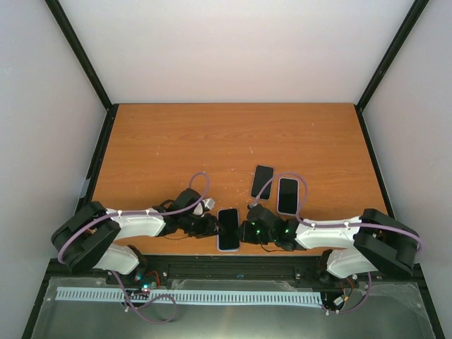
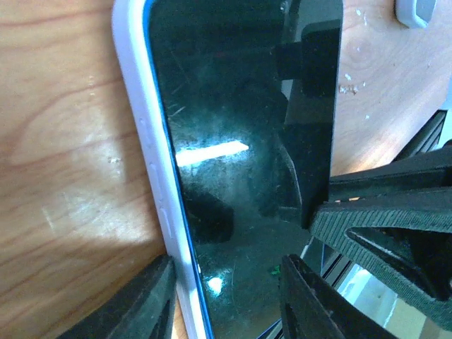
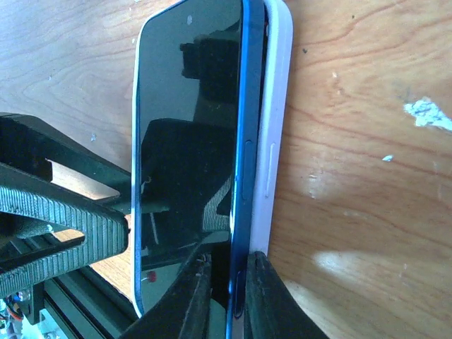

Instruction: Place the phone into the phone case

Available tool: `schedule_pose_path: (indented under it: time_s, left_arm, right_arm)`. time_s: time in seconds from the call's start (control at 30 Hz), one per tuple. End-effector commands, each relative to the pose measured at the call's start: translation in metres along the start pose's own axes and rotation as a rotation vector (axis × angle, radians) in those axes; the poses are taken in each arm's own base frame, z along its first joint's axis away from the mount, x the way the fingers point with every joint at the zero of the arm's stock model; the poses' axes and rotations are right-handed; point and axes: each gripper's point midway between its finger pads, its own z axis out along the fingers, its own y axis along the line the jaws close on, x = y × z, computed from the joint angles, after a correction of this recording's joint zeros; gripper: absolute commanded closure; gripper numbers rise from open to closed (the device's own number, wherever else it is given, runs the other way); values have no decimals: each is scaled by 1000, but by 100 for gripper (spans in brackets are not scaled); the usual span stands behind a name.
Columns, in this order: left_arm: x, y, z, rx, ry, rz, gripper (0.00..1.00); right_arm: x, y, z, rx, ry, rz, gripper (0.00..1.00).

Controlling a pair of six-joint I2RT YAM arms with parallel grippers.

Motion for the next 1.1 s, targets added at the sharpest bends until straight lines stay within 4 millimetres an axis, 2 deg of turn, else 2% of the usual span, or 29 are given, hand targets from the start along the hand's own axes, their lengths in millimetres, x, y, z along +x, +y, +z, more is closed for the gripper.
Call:
schedule_pose_path:
  time_s: [0.0, 0.13, 0.23, 0.43, 0.57, 0.7, 0.83, 0.9, 1.07]
  left_arm:
    - [1, -13, 4, 73, 15, -11, 61]
    - [-7, -25, 4, 110, -3, -6, 67]
    - [-11, -33, 5, 144, -8, -11, 70]
    - [-16, -47, 8, 211, -4, -18, 70]
    - [-21, -55, 9, 223, -8, -6, 66]
    - [-19, -48, 7, 194, -18, -20, 64]
    - [-18, -31, 4, 112, -33, -33, 59]
    - [-18, -29, -2, 145, -39, -50, 59]
    - [-31, -30, -11, 132, -75, -34, 58]
  right_arm:
    - [2, 11, 5, -49, -5, 12, 87]
    - [-5, 13, 5, -49, -41, 24, 90]
    - [-9, 4, 2, -10, -76, 27, 91]
    - [-11, -20, -9, 4, -152, 88, 91]
    - [-14, -13, -11, -26, -163, 82, 92]
    - [-10, -15, -8, -7, -139, 66, 90]
    - [-14, -32, -24, 48, -192, 65, 81]
    - [-17, -37, -35, 51, -229, 59, 74]
    - [-22, -33, -47, 27, -263, 39, 53]
